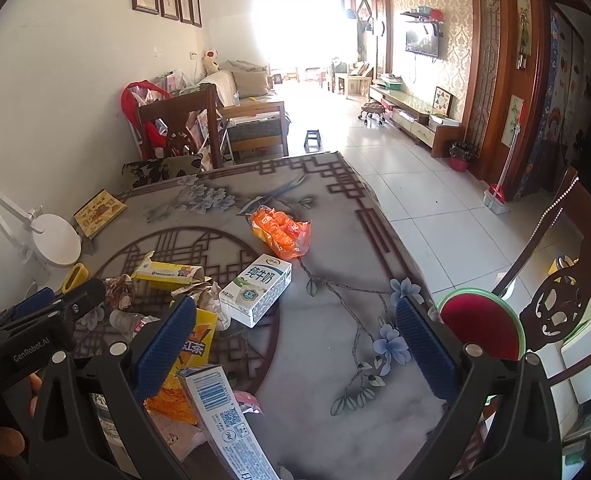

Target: Collect trash

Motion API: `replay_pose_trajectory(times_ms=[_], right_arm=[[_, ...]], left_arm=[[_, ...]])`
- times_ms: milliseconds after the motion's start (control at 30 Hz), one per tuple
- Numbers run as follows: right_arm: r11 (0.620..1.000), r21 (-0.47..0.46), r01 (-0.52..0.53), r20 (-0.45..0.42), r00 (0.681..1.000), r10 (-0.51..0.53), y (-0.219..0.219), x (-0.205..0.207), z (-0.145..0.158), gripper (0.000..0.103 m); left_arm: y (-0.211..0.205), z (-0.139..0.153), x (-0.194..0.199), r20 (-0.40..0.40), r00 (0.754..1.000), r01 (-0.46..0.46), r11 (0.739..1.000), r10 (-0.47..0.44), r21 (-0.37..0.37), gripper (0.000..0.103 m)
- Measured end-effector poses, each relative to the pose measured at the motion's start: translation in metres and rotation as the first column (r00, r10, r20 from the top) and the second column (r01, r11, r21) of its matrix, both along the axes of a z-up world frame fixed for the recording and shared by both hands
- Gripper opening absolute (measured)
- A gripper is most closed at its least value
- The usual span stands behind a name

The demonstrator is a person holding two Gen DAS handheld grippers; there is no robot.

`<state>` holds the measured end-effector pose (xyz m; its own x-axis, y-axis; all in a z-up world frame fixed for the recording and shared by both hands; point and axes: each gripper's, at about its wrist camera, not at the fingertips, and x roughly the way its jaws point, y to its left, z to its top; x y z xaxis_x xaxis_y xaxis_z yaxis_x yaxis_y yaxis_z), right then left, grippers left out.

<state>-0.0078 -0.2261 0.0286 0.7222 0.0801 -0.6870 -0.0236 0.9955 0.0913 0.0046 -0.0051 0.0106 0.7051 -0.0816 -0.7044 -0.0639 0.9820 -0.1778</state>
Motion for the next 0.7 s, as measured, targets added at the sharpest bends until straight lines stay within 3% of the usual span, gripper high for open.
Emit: replay_pose_trajectory(times_ms=[700], right_arm=[[1.0,-0.001,-0.013,-0.031,0.999,0.013,0.0048,0.0079,-0.0097,0.096]], left_arm=[[0.0035,-0.0014,0.0048,-0.015,1.0,-0.016,1.0,0.016,-0.001,0.099]])
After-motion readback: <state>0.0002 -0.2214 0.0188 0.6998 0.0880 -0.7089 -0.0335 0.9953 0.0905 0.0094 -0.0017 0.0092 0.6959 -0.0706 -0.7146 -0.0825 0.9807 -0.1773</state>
